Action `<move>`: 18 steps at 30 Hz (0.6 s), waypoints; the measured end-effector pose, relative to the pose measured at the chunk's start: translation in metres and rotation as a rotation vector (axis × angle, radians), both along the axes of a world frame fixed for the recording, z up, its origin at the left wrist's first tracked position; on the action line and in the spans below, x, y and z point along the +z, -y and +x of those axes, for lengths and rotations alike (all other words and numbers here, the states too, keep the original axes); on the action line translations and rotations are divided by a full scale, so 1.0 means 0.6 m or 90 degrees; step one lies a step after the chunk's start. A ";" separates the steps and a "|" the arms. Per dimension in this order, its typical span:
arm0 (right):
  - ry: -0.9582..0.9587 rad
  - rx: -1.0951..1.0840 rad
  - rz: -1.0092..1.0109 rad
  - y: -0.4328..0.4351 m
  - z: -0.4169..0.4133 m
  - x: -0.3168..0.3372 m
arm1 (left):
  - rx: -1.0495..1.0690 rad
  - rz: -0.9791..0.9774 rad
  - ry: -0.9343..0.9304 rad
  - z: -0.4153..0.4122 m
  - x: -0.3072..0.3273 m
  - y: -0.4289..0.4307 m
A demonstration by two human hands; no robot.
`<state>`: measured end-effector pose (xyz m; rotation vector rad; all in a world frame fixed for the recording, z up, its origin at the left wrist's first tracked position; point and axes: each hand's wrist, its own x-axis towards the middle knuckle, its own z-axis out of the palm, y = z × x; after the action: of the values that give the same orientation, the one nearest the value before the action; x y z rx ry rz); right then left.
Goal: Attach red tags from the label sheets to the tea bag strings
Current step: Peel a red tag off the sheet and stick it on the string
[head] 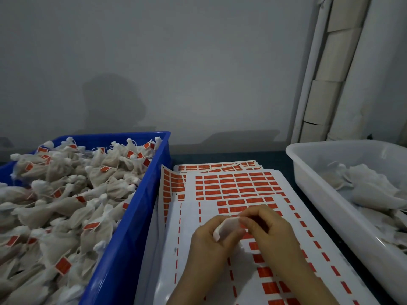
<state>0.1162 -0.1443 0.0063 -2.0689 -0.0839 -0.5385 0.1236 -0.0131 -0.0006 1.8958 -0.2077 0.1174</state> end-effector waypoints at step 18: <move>0.172 -0.088 -0.053 -0.012 -0.009 0.004 | 0.070 0.008 0.063 0.000 -0.006 -0.008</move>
<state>0.1106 -0.1373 0.0088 -2.0809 -0.1230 -0.9124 0.1235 -0.0082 -0.0041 1.9156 -0.1712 0.2865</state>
